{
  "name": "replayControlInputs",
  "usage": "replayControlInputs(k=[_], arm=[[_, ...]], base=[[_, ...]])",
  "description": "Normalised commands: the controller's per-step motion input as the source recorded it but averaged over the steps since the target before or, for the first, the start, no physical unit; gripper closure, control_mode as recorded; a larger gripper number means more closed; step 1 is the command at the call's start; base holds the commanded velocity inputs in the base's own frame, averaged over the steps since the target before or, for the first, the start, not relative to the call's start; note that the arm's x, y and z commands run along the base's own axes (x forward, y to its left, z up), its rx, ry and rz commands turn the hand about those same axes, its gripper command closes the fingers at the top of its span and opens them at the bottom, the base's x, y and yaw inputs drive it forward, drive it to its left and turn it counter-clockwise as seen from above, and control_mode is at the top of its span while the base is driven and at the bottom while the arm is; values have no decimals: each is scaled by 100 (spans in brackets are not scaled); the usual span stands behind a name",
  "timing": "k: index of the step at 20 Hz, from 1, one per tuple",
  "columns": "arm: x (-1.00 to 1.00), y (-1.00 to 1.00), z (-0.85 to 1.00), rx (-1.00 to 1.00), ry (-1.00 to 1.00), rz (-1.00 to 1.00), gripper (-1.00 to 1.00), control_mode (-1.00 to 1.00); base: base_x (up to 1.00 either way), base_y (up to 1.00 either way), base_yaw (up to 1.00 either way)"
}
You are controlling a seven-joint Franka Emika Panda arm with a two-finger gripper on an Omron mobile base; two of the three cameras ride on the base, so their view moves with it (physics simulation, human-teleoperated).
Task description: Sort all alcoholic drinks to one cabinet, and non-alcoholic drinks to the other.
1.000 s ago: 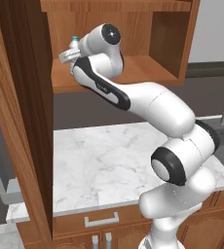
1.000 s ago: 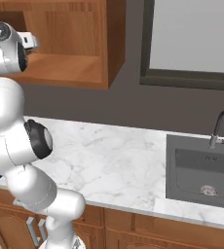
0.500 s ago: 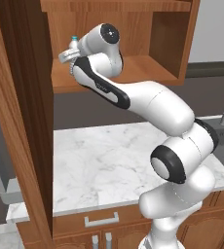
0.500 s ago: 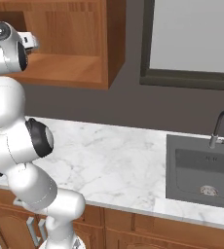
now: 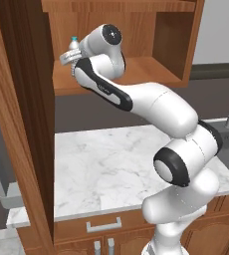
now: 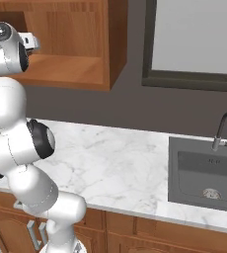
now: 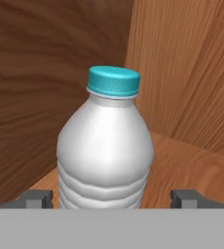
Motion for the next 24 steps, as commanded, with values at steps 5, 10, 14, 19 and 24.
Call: replayControlInputs(k=[5, 10, 14, 19, 24], arm=[[-4, 0, 0, 0, 0, 0, -100, -100], [-28, 0, 0, 1, 2, 0, -100, -100], [-50, 0, 10, 4, 2, 0, -100, -100], [-64, -13, 15, 4, 0, 0, -100, -100], [-87, -43, 1, 5, 0, 0, -100, -100]], base=[[0, 0, 0], [0, 0, 0], [0, 0, 0], [0, 0, 0], [0, 0, 0]])
